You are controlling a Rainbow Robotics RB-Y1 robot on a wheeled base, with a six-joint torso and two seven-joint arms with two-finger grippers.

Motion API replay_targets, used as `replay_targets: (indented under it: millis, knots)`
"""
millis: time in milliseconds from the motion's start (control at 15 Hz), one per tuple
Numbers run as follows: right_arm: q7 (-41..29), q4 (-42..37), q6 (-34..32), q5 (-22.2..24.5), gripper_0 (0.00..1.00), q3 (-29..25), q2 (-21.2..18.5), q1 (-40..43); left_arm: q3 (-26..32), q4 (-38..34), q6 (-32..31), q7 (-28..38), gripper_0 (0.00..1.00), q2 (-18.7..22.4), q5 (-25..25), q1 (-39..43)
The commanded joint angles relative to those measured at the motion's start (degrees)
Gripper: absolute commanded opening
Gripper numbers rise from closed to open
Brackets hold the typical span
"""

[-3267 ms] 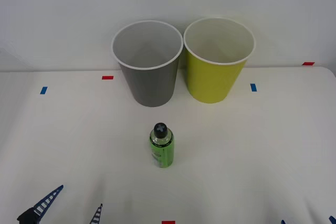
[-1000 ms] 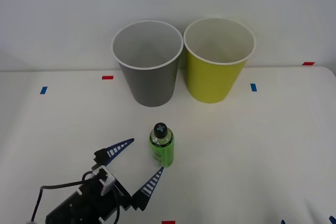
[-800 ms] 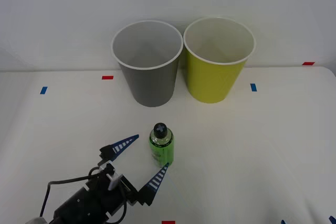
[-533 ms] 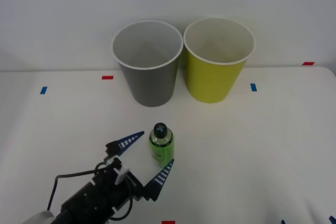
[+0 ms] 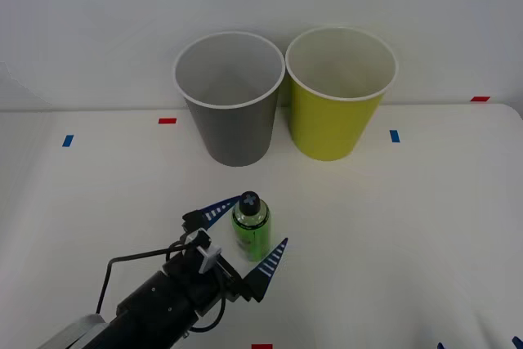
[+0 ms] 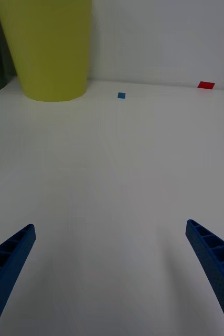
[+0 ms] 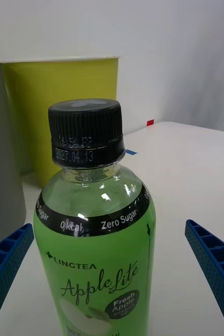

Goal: Put cans in the gray bin and PET bottles in the light green bin.

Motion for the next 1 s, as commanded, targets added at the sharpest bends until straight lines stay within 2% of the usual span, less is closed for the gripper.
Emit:
replay_targets:
  millis: [67,400,467,533,600,1000]
  knots:
    - [0.0,0.0,0.0,0.0,1.0,0.0,0.0,0.0,-0.03,0.0,2.04,0.14,1.0,-0.78,0.01,-1.12]
    - [0.0,0.0,0.0,0.0,1.0,0.0,0.0,0.0,-0.56,0.0,3.89,0.4,1.0,-1.66,0.28,-2.44]
    - [0.0,0.0,0.0,0.0,1.0,0.0,0.0,0.0,-0.56,0.09,3.98,0.4,0.82,-1.75,0.28,-2.44]
    - [0.0,0.0,0.0,0.0,1.0,0.0,0.0,0.0,-0.56,0.0,3.89,0.4,0.35,-1.75,0.01,-2.44]
    - [0.0,0.0,0.0,0.0,1.0,0.0,0.0,0.0,-0.56,0.0,3.89,0.32,0.0,-1.75,-0.07,-2.44]
    - [0.0,0.0,0.0,0.0,1.0,0.0,0.0,0.0,-0.56,0.0,4.77,-0.12,0.0,-0.78,-0.51,-2.88]
